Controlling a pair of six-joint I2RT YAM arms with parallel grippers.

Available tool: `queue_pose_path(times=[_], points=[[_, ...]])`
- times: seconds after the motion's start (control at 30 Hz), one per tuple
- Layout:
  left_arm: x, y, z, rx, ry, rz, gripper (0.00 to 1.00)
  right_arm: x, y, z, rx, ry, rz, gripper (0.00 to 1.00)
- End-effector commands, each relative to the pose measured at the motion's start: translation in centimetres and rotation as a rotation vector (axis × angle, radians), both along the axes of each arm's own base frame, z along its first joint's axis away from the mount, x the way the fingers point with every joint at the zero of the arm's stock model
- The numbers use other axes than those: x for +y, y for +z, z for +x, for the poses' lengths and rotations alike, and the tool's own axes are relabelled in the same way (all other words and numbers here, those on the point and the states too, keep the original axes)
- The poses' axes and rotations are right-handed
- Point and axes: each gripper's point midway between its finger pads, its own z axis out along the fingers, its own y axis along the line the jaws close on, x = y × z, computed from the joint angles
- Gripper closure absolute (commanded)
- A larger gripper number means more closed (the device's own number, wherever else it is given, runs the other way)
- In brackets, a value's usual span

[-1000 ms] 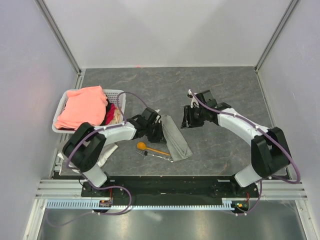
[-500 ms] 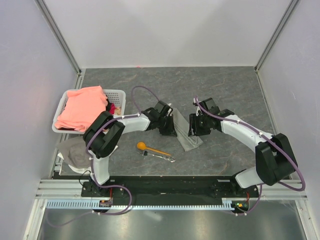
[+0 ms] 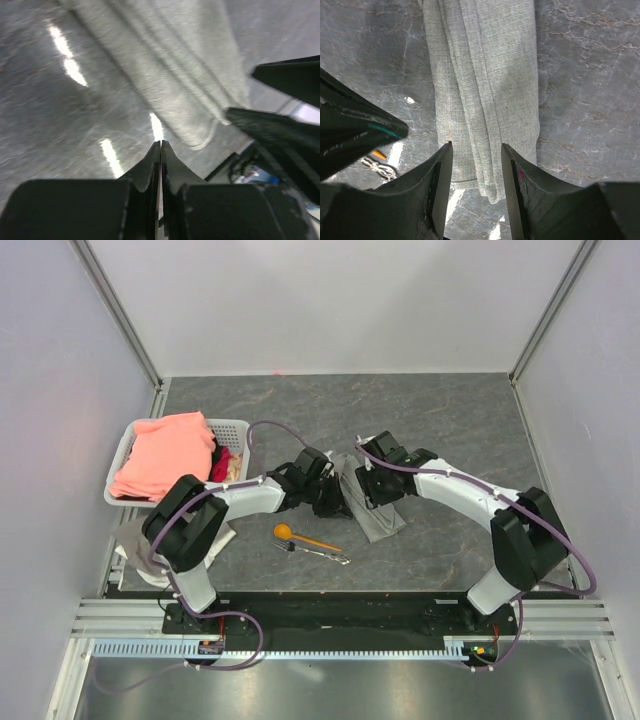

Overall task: Fold the napkin into a case and place the utensils inside
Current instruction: Smooth out the smaller rectangle-folded napkin at the center of the board.

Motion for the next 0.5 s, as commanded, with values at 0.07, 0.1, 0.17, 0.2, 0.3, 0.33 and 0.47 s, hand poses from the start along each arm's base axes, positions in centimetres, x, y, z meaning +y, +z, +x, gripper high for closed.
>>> queue_pose_path(times=[0.07, 0.1, 0.17, 0.2, 0.3, 0.33, 0.47], points=[[-3.0, 2.9, 1.9, 0.054, 0.058, -0.231, 0.94, 0.0, -0.1, 0.5, -0.05, 0.051, -0.117, 0.49], [-3.1, 2.8, 2.0, 0.063, 0.065, -0.238, 0.94, 0.0, -0.5, 0.4, -0.044, 0.057, -0.13, 0.48], [-3.2, 2.8, 2.6, 0.069, 0.086, -0.257, 0.94, 0.0, -1.2, 0.3, -0.042, 0.064, -0.159, 0.47], [-3.2, 2.7, 2.8, 0.072, 0.092, -0.258, 0.94, 0.0, -1.4, 0.2, -0.039, 0.066, -0.165, 0.46], [-3.3, 2.2, 3.0, 0.08, 0.095, -0.254, 0.94, 0.0, -2.0, 0.2, -0.038, 0.068, -0.189, 0.46], [-3.3, 2.2, 3.2, 0.08, 0.101, -0.254, 0.94, 0.1, -2.1, 0.1, -0.033, 0.071, -0.19, 0.46], [-3.3, 1.4, 3.4, 0.094, 0.111, -0.247, 0.94, 0.1, -2.5, 0.2, -0.037, 0.071, -0.2, 0.46]])
